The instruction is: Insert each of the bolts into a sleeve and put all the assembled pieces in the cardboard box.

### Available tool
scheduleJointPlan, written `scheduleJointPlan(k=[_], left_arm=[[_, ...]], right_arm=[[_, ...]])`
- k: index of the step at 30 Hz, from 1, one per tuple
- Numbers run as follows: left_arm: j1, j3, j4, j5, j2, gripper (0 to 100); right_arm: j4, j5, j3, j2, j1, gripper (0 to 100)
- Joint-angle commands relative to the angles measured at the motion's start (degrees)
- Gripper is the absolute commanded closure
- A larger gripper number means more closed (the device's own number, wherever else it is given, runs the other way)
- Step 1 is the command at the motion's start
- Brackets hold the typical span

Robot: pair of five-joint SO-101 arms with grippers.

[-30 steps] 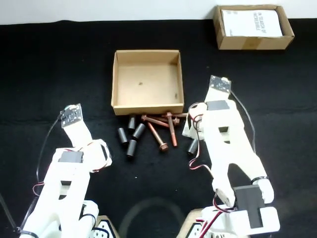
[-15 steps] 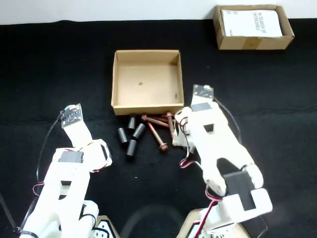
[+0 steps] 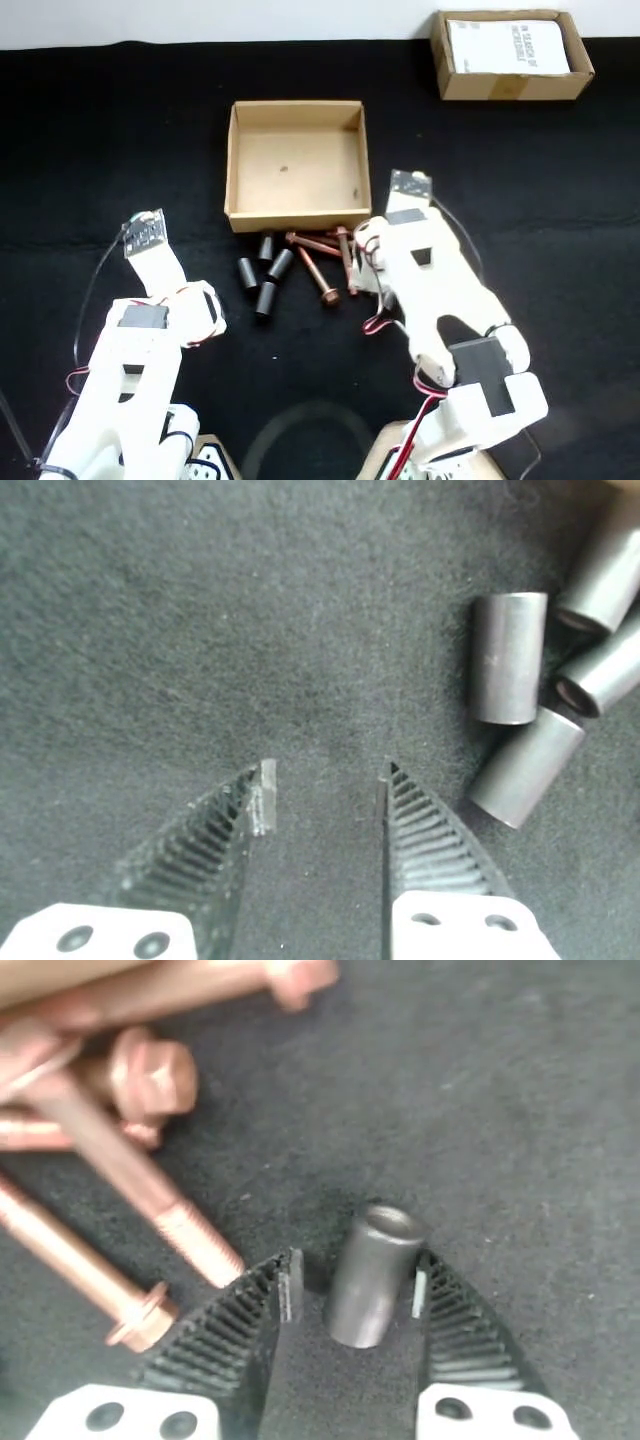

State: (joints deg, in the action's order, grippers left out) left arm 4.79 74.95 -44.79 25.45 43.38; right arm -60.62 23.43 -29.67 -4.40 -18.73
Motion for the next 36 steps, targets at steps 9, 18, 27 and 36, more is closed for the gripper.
scheduleJointPlan(k=[9, 18, 27, 36], left_arm=[[0.31, -0.04, 0.62, -0.18, -0.22, 83], [0.31, -0.04, 0.53, -0.18, -0.22, 83], [0.22, -0.13, 0.62, 0.00, -0.22, 83], [-3.30, -0.40, 0.44, 0.09, -0.31, 83]], right_arm=[[1.45, -0.09, -1.27, -0.22, 4.09, 82.9], [6.29, -0.09, -5.93, -0.22, 3.91, 99.1], [-0.48, -10.20, -3.21, 1.10, 4.44, 99.1], [-22.37, -16.53, 10.24, 14.02, 11.82, 99.1]])
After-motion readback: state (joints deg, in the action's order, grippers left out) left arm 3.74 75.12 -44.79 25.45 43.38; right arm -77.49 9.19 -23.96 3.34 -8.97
